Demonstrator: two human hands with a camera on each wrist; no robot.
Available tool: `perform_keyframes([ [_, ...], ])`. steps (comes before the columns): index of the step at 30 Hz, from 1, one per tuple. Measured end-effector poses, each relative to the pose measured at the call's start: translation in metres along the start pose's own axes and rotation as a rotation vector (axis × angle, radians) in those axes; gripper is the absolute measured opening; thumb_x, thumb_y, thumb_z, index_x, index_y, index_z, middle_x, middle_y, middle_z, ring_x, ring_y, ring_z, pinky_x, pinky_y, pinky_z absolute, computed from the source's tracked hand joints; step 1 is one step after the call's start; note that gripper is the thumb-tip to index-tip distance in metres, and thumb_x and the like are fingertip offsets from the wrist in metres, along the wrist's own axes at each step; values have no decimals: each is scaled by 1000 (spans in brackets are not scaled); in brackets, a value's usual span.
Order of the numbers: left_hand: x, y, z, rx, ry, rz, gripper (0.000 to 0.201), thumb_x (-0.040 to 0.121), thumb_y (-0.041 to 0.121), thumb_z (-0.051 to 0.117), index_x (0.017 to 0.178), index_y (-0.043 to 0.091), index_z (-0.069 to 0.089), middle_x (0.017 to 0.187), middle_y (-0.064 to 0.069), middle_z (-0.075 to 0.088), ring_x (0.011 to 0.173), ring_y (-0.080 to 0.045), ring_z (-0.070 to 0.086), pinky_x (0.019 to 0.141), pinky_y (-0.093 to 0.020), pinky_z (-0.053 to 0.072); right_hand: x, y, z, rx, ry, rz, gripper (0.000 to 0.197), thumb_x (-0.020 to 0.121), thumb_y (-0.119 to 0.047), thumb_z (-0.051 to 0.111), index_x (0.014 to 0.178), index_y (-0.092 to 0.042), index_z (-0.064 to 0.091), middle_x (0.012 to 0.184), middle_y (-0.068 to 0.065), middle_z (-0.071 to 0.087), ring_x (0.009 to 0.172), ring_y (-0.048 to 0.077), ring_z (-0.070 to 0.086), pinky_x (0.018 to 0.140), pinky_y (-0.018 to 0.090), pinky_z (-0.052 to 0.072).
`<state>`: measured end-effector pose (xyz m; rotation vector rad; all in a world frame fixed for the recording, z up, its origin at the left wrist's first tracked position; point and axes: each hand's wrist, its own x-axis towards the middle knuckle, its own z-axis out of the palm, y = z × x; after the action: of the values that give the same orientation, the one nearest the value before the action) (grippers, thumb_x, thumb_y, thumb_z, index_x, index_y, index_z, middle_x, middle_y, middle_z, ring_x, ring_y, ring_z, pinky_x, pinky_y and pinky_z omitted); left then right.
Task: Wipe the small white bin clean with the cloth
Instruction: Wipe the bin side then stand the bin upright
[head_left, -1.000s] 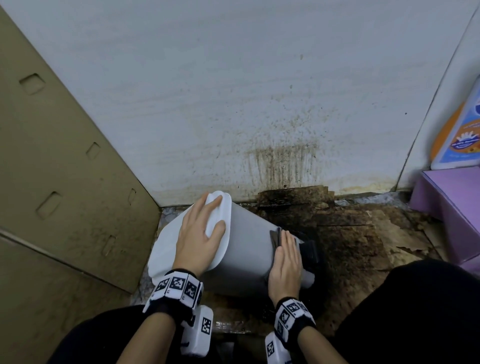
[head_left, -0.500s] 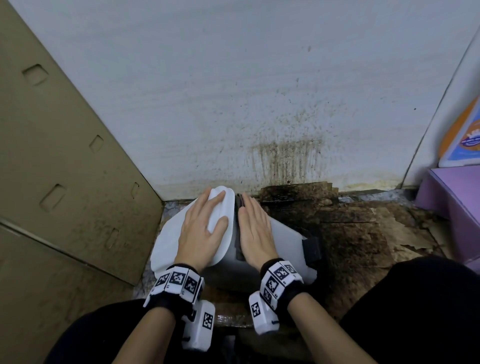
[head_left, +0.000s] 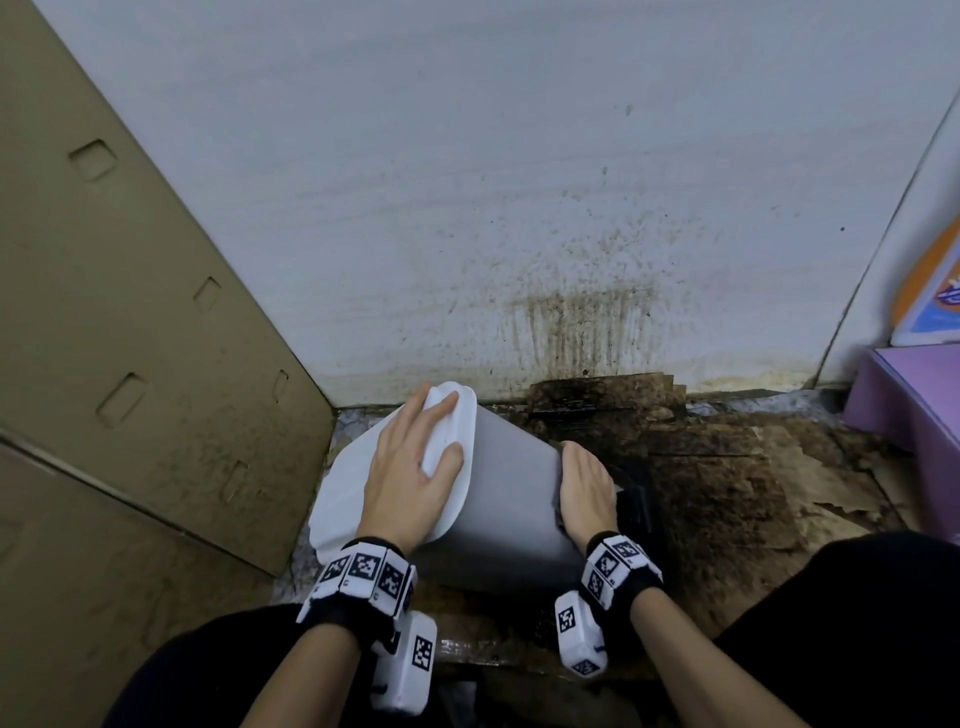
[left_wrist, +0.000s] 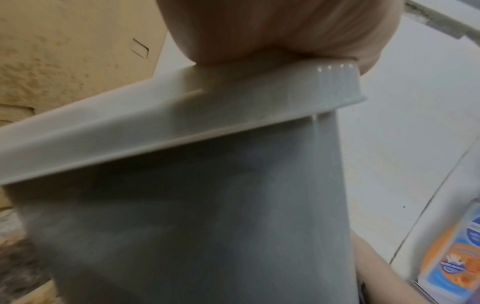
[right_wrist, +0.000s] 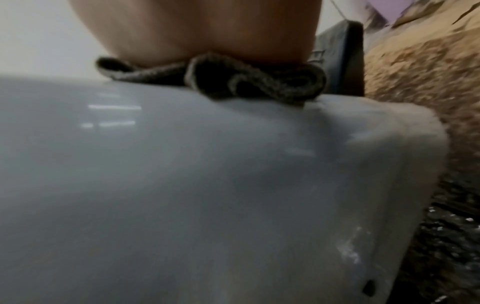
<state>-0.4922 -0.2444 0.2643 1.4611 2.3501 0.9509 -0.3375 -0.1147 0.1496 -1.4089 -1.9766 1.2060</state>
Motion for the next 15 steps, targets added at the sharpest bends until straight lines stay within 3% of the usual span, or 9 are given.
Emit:
perform_keyframes([
  [2,0,1,1,1,0,4,59,85,55,34,144,50,39,161,21,22,146,-6,21,110,-27,20,-5,-18,7,130,3,-1,57,104,-45,13,143,-18,46,149,1,46,140,16,36,121,36,20],
  [4,1,1,4,3,4,16,61,84,56,33,144,49,40,161,20,22,146,-7,21,111,-27,20,-13,-47,13,233,8,-59,48,108,-39,17,149,-26,39,156,-7,36,145,8,27,124,35,15],
  [9,1,2,6,9,3,15,60,85,57,33,144,50,38,162,20,21,147,-7,21,113,-32,22,-39,-76,27,246,-27,-232,53,107,-45,15,158,-33,15,164,-18,11,150,-5,2,125,28,3],
  [15,4,4,7,10,10,8,61,85,58,32,145,51,37,161,21,22,147,-7,21,115,-34,23,-40,-34,23,123,49,-324,65,100,-56,22,159,-29,14,163,-21,9,148,-10,2,121,18,5],
])
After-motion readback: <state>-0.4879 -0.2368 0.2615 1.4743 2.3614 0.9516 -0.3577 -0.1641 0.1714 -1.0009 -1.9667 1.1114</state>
